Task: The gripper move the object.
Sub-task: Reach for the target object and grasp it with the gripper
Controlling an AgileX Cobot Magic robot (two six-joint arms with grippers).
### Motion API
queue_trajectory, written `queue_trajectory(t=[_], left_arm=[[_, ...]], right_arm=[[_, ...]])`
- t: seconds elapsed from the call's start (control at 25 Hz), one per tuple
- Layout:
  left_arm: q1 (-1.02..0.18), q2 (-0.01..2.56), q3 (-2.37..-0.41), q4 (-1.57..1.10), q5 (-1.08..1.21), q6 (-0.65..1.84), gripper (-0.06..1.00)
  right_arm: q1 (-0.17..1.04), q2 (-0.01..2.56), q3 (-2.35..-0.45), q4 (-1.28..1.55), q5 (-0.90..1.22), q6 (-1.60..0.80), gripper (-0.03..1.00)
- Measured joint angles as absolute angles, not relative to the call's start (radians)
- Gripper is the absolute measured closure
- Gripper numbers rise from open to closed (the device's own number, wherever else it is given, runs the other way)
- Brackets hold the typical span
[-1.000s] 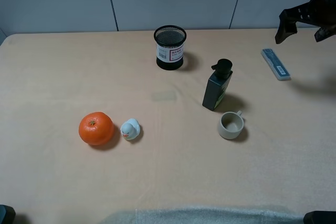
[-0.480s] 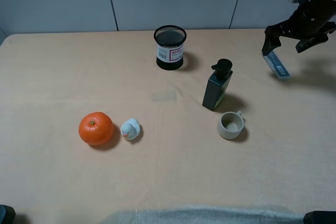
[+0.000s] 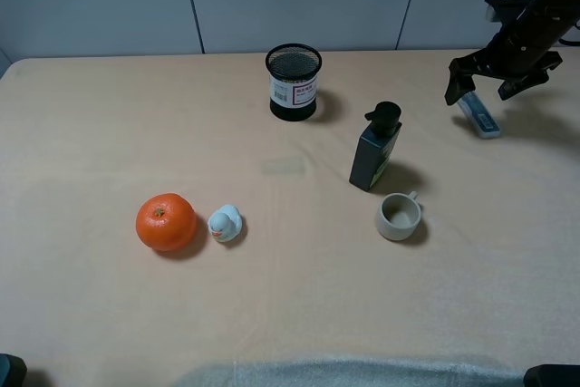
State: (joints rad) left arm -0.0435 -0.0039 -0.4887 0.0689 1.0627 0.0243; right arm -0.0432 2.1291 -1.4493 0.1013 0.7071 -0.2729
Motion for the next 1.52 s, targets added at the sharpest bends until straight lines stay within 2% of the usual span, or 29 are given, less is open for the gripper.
queue_trajectory(t=[0.36, 1.12, 1.24, 1.4, 1.52], left_arm=[[-0.043, -0.004, -0.489, 0.069, 1.063, 0.024, 0.03], [-0.043, -0.004, -0.489, 0.069, 1.063, 0.024, 0.03], [-0.043, -0.004, -0.489, 0.069, 1.063, 0.024, 0.03], [-0.043, -0.004, -0.489, 0.069, 1.063, 0.024, 0.03], [-0.043, -0.004, -0.489, 0.069, 1.063, 0.024, 0.03]], right_arm=[[-0.087, 2.153, -1.45, 0.162, 0.679, -0.335, 0.28], [-0.09, 2.209, -1.45, 0.228, 0.657, -0.384, 0.28], [-0.09, 2.209, -1.45, 0.228, 0.656, -0.384, 0.38], [-0.09, 2.209, -1.45, 0.221, 0.654, -0.377, 0.59], [-0.09, 2.209, -1.45, 0.212, 0.654, -0.376, 0.68]])
